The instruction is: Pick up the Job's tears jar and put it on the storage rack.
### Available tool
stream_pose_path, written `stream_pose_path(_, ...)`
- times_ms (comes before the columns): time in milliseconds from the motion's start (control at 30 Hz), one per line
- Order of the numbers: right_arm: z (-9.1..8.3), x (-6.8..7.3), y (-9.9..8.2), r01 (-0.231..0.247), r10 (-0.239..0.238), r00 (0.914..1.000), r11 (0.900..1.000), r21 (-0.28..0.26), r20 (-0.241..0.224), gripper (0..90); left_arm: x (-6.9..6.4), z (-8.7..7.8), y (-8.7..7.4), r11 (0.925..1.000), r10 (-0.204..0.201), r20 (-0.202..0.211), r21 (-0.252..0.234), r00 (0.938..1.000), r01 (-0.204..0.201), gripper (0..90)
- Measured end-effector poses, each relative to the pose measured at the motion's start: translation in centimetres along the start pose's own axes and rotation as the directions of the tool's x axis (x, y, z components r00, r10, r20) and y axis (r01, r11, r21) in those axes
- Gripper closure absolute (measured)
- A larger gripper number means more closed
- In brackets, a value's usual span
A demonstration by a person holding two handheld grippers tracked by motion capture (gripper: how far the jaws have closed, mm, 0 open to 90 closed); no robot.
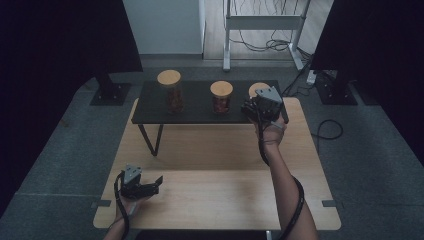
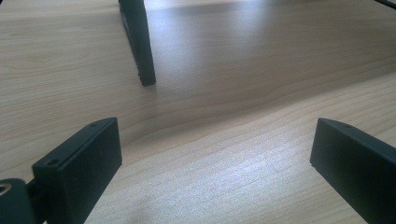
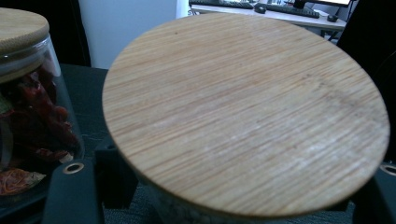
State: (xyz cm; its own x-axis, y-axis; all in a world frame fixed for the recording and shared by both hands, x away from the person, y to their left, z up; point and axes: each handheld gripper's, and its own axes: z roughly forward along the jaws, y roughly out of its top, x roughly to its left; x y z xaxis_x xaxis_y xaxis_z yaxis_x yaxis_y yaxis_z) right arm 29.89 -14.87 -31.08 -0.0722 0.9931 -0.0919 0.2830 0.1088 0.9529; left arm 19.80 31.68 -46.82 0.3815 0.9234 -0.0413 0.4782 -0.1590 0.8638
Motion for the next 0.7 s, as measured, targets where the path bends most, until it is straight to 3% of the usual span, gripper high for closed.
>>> stream_pose_path(300,0.45,0.12,0.5,0.021,-0.021,0.9998,0.9996,0.021,-0.001,24.9,0.01,0.01,0.02,1.0,0.002,0.0,0.001,1.0,-0.002,1.8)
stream_pose_path(700,0.81,-0.02,0.65,0.01,-0.01,0.9999,0.9994,0.032,-0.002,24.9,-0.05,0.04,0.04,1.0,0.004,0.001,0.004,1.0,-0.004,1.8)
